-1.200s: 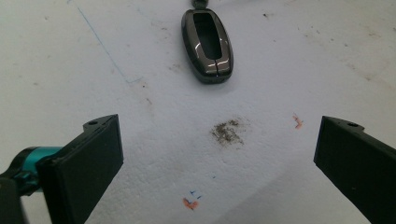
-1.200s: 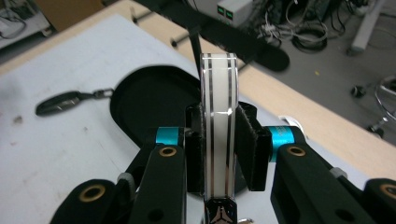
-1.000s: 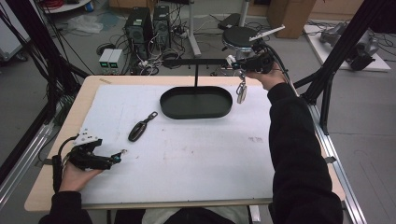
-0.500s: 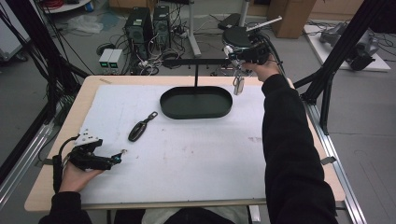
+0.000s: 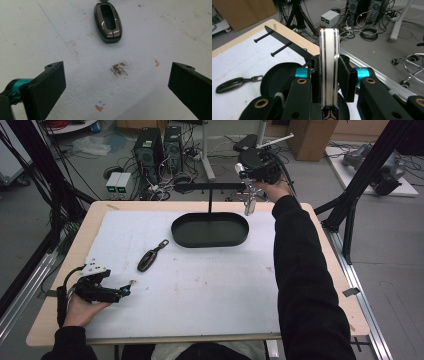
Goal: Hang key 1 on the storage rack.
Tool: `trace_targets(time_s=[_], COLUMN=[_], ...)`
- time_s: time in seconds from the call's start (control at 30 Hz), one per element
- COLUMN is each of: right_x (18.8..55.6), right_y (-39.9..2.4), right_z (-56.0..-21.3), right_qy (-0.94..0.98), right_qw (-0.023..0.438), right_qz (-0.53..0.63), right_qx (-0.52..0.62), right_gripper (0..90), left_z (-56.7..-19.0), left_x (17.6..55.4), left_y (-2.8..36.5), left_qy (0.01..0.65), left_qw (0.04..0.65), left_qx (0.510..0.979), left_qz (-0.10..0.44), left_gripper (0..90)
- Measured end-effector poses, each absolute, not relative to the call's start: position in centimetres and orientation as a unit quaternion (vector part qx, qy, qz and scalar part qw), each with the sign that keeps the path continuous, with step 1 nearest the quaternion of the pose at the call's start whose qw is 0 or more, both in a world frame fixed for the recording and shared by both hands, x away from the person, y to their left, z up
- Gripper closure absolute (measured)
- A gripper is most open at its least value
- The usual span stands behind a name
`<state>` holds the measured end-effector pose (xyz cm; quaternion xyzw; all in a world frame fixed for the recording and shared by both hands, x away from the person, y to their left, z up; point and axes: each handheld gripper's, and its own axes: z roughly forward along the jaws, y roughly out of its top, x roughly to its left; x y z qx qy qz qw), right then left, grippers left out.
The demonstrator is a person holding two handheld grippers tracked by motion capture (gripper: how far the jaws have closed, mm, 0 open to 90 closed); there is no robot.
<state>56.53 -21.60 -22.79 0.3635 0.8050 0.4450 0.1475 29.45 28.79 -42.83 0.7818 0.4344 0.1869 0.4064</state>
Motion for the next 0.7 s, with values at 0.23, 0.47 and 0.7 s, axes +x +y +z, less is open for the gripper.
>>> trace_targets(time_s=[0.23,0.47,0.7], right_x=[57.2,57.6,57.7], right_y=[-20.8,-20.5,-20.1], right_z=[-23.3,-23.5,-23.6], right_qy=[0.801,0.791,0.779], right_qw=[0.15,0.155,0.155], right_qz=[0.453,0.459,0.476], right_qx=[0.362,0.374,0.377], right_gripper=[74.9,74.8,74.9], left_z=[-42.9,-43.0,-43.0], left_x=[29.4,29.4,29.4], left_y=[28.8,28.7,28.7], left_qy=[0.434,0.432,0.433], left_qw=[0.405,0.403,0.405], left_qx=[0.783,0.786,0.784], left_qz=[0.186,0.183,0.183], left_gripper=[1.8,1.8,1.8])
